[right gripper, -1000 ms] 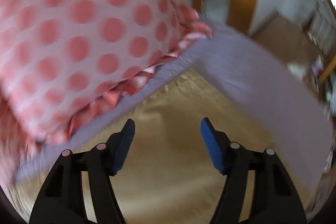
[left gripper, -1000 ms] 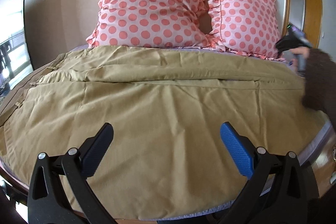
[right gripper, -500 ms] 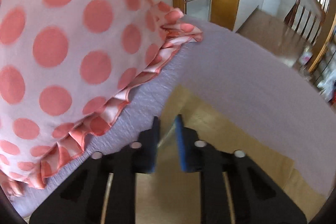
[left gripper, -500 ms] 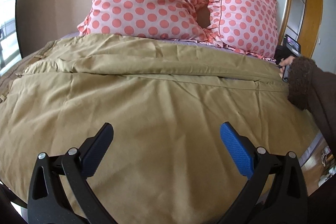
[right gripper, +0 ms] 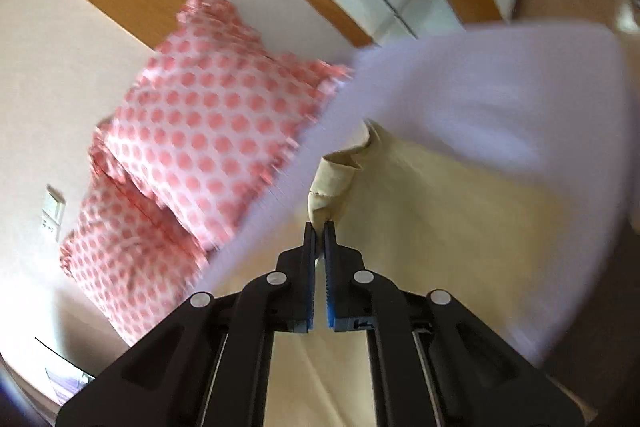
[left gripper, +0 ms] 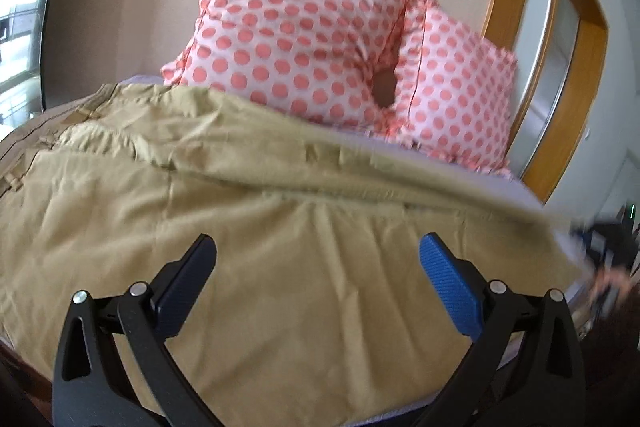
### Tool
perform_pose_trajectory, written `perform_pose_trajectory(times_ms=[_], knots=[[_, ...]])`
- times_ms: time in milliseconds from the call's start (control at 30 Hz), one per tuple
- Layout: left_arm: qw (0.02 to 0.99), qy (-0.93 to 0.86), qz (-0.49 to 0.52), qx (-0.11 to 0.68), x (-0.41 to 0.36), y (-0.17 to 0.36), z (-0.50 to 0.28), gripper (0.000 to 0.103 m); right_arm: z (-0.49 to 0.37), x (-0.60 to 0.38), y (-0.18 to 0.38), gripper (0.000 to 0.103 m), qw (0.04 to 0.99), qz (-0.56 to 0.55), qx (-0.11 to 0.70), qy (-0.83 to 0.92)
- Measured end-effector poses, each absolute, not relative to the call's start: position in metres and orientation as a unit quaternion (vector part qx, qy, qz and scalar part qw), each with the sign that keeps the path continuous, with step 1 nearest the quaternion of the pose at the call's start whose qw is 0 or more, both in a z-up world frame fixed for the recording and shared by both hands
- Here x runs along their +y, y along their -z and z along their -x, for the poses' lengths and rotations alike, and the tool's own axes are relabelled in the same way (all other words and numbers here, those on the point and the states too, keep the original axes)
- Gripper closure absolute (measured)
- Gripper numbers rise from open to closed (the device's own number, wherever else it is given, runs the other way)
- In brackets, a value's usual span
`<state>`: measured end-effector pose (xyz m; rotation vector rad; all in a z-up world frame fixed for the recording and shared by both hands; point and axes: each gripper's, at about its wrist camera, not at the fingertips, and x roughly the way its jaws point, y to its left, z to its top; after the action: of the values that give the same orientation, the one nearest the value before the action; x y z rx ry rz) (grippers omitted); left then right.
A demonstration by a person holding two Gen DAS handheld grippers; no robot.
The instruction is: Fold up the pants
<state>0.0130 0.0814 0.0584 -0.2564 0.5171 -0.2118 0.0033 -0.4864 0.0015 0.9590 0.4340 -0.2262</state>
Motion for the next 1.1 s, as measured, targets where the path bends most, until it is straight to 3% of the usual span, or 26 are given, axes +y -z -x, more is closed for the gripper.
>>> perform_pose_trajectory(times_ms=[67,133,200,300,367,433,467,500,667,833,933,967,1000,1033,1067,1100], knots=[[0.954,0.110,0.137,0.242,0.089,-0.067,-0.018,0.002,0.006,-0.486,0.014,0.097,0.842,-0.478,0.230,0.098],[0.953,0.113,0.149,0.239,0.097,-0.073,-0.024,0.002,0.013,-0.484,0.017,0.087,0.833,-0.490,0.239,0.095],[0.949,0.121,0.166,0.241,0.106,-0.077,-0.029,0.002,0.015,-0.486,0.021,0.056,0.824,-0.505,0.241,0.091],[0.941,0.111,0.195,0.251,0.119,-0.080,-0.037,0.002,0.006,-0.485,0.027,0.049,0.816,-0.515,0.249,0.084],[0.936,0.102,0.220,0.257,0.132,-0.083,-0.045,0.002,0.002,-0.483,0.030,0.051,0.814,-0.517,0.252,0.083],[0.929,0.089,0.245,0.261,0.145,-0.088,-0.059,0.002,-0.004,-0.485,0.031,0.061,0.819,-0.511,0.245,0.088],[0.927,0.083,0.252,0.263,0.150,-0.090,-0.066,0.002,-0.007,-0.487,0.032,0.092,0.820,-0.509,0.243,0.090],[0.924,0.074,0.262,0.268,0.156,-0.092,-0.077,0.002,-0.011,-0.492,0.035,0.101,0.819,-0.513,0.243,0.085],[0.913,0.036,0.276,0.299,0.178,-0.095,-0.135,0.002,0.014,-0.506,0.015,0.101,0.838,-0.523,0.148,0.050],[0.888,-0.014,0.279,0.366,0.196,-0.074,-0.213,0.007,0.020,-0.507,0.009,0.101,0.842,-0.520,0.136,0.045],[0.870,-0.042,0.294,0.394,0.209,-0.057,-0.249,0.024,0.018,-0.507,0.010,0.101,0.844,-0.516,0.137,0.047],[0.866,-0.048,0.299,0.398,0.213,-0.052,-0.257,0.038,0.017,-0.507,0.009,0.101,0.844,-0.517,0.137,0.048],[0.862,-0.050,0.304,0.402,0.217,-0.047,-0.264,0.068,0.017,-0.508,0.009,0.101,0.843,-0.518,0.137,0.047],[0.857,-0.047,0.314,0.405,0.223,-0.042,-0.268,0.089,0.014,-0.508,0.008,0.101,0.842,-0.519,0.136,0.047],[0.852,-0.043,0.329,0.406,0.228,-0.039,-0.266,0.097,0.012,-0.508,0.007,0.101,0.842,-0.520,0.135,0.045],[0.853,-0.040,0.340,0.394,0.232,-0.040,-0.254,0.098,0.012,-0.508,0.005,0.101,0.843,-0.520,0.132,0.046]])
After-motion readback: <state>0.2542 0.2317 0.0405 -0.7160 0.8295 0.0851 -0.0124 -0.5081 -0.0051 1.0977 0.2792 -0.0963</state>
